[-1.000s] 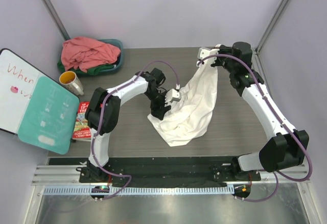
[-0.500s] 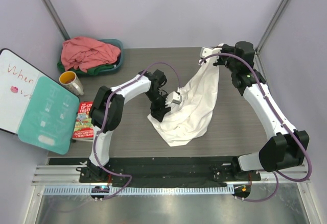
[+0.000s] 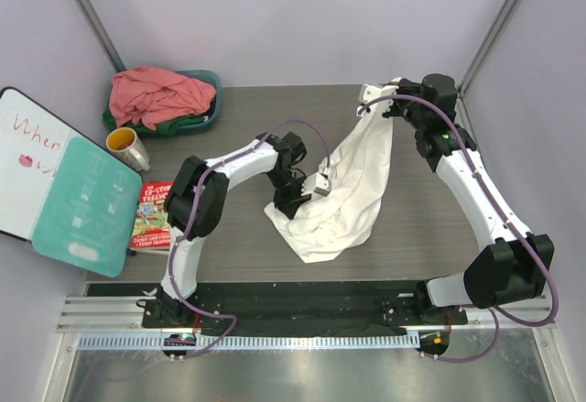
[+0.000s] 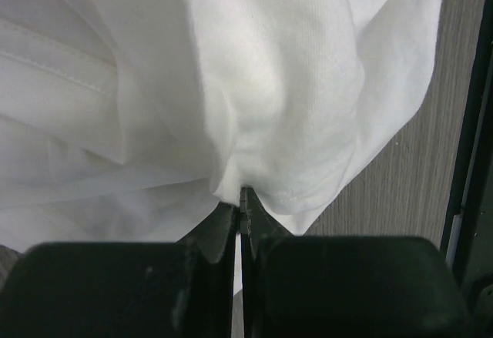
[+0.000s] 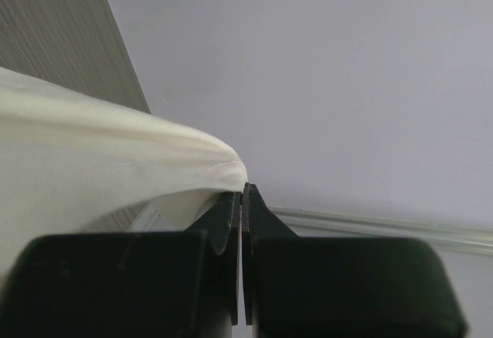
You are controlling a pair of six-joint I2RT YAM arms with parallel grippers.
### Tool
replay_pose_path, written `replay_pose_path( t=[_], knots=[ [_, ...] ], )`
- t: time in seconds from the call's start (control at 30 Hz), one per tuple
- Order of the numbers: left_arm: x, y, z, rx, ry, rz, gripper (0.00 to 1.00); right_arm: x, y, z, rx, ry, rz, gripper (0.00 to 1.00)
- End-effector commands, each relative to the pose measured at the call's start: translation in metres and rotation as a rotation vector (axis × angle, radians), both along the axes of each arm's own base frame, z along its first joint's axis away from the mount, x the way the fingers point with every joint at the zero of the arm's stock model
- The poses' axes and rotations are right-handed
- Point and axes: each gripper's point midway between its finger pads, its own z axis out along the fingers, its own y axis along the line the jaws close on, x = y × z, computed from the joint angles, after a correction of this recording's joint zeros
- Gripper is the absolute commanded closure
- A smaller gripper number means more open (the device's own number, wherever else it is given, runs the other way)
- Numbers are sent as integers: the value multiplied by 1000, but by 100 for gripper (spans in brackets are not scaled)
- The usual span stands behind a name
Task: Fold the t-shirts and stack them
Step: Flatten the tshirt out
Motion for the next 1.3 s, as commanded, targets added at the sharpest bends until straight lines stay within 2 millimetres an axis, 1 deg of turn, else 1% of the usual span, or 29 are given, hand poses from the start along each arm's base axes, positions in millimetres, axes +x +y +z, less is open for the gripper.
replay_pose_path(
  t=[0.0,0.03,0.07,0.1,0.17,0.2,0.27,0.3,0.33,0.37,0.4,0.43,0.47,0.53,0.6,0.63,0.67,0.7,0.73,0.8,0.83,0.87,0.9,0.93,0.97,1.0,1.07,1.13,1.27],
  knots=[
    [40,-1,23,23,-141,85,100,1,-9,47,15,-129,-24,99],
    [65,14,31,60,-216,144,100,2,-12,49,9,-135,-32,99],
    [84,21,49,58,-283,191,100,3,-15,52,6,-142,-41,99],
    [123,34,80,35,-384,281,100,5,-20,51,0,-142,-61,99],
    [170,66,123,79,-558,387,100,8,-30,59,-5,-167,-93,99],
    [206,88,170,64,-702,454,100,11,-35,59,-11,-170,-117,99],
    [241,126,222,136,-905,526,100,14,-43,74,-8,-223,-151,99],
    [261,148,267,154,-1060,533,100,16,-45,77,-7,-235,-159,99],
    [269,160,290,180,-1148,543,100,20,-53,82,-3,-264,-204,99],
    [284,178,323,229,-1296,576,100,22,-55,89,7,-287,-217,99],
    [287,190,349,250,-1390,581,100,24,-58,101,23,-342,-234,99],
    [291,199,371,296,-1489,531,100,29,-63,103,33,-363,-267,99],
    [298,202,401,285,-1607,554,100,30,-65,115,54,-405,-284,99],
    [299,214,436,328,-1740,541,100,28,-75,148,107,-522,-339,99],
    [296,218,479,298,-1876,588,100,32,-81,163,166,-583,-369,99],
    [293,219,491,287,-1908,601,100,31,-82,172,189,-604,-378,99],
    [287,219,511,255,-1955,624,100,29,-84,188,218,-636,-385,99],
    [283,217,518,223,-1971,620,100,28,-84,193,251,-638,-384,99],
    [268,218,538,183,-2010,639,100,22,-84,210,273,-666,-374,99],
    [261,215,537,141,-2000,629,100,13,-80,224,303,-679,-345,99],
    [239,216,558,88,-2038,623,100,5,-79,237,311,-700,-331,99],
    [240,213,543,91,-2009,595,100,-5,-78,249,319,-721,-313,99],
    [231,212,545,75,-2011,581,100,-11,-77,254,321,-716,-306,99],
    [210,214,559,38,-2034,574,100,-19,-78,263,325,-725,-300,99],
    [207,213,543,42,-2001,545,100,-25,-76,268,324,-727,-284,99],
    [200,212,540,33,-1995,531,100,-44,-79,280,328,-746,-278,99],
    [177,215,536,21,-1988,483,100,-61,-77,284,302,-743,-259,99],
    [164,217,533,7,-1981,471,100,-86,-75,294,276,-773,-236,99],
    [130,226,564,-54,-2033,535,100,-126,-83,323,289,-882,-253,99]
  ],
)
